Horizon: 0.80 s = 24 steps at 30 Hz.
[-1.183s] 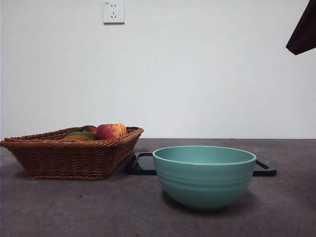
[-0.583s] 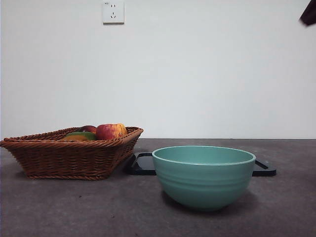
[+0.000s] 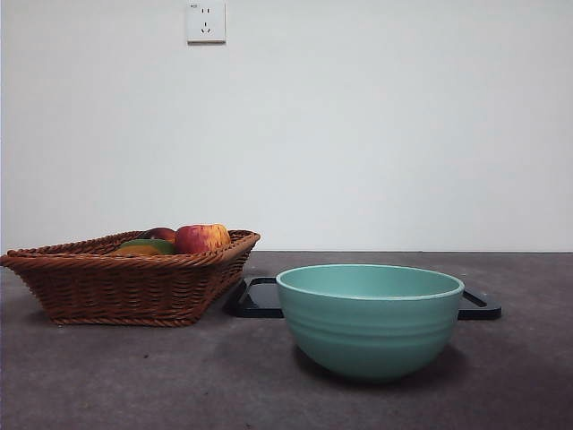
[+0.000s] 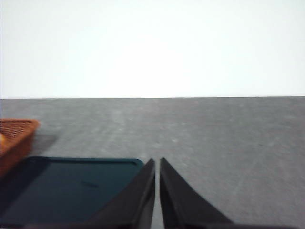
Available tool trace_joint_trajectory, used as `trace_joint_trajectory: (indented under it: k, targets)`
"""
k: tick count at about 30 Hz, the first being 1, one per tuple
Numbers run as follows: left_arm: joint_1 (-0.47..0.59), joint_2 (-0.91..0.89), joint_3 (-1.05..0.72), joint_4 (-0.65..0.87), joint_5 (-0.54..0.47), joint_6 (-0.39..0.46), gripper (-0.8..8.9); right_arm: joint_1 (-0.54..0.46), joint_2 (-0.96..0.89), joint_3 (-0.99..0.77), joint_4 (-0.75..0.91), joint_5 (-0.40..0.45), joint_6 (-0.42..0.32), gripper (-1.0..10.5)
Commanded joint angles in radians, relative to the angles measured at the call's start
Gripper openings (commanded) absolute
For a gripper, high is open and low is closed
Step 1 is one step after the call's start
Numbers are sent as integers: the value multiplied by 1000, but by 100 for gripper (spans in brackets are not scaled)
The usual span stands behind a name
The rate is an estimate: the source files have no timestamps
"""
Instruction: Pick up the wifruite, put it on the bowl, pick up the plate, put it on desk
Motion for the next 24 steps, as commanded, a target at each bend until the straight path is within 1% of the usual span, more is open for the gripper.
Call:
trace_joint_trajectory:
  k: [1, 6, 10, 19, 24]
  targets:
    - [2, -2, -20, -9, -1, -3, 9, -24, -29, -50, 33, 5, -32, 7]
    - [2, -2, -20, -9, -1, -3, 9, -44, -66, -138, 71, 5, -39, 7]
    - [2, -2, -20, -9, -1, -3, 9, -45, -89, -191, 67, 4, -36, 7]
    - [2, -2, -20, -9, -1, -3, 9, -45, -89, -190, -60, 11, -50, 7]
    - [2, -2, -20, -9, -1, -3, 9, -45, -89, -190, -53, 16, -50, 7]
